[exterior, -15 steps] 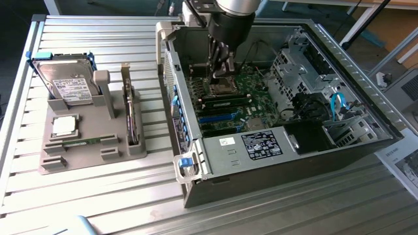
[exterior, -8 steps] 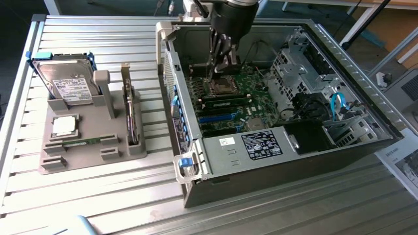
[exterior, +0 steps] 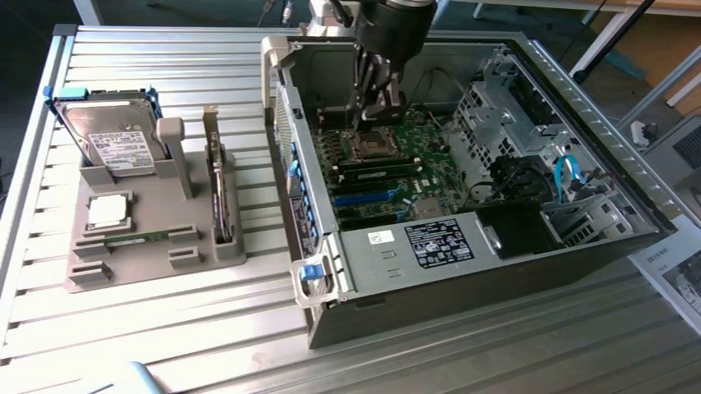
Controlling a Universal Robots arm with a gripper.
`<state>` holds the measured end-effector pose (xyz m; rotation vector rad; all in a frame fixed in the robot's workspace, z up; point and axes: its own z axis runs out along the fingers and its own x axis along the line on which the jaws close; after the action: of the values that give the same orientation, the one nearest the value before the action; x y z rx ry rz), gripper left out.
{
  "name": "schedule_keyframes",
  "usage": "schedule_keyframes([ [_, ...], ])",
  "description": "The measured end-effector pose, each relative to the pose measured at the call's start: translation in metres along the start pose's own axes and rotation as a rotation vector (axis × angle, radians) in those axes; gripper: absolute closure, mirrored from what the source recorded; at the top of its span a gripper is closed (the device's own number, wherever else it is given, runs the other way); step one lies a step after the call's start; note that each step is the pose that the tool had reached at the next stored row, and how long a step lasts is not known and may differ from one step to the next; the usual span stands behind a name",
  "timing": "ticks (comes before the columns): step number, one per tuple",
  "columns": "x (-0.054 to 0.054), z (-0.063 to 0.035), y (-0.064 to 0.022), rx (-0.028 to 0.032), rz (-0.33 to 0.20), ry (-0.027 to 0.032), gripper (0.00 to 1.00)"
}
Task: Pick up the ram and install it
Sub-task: 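Press down the ram until it locks into place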
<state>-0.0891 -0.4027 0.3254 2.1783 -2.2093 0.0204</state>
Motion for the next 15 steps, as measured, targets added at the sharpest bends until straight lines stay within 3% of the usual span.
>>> schedule_keyframes([
  [3, 0.000, -0.0002, -0.0108, -0.0001, 0.000, -0.0001, 0.90],
  [15, 0.000, -0.0007, -0.0368, -0.0012, 0.000, 0.0000, 0.90],
])
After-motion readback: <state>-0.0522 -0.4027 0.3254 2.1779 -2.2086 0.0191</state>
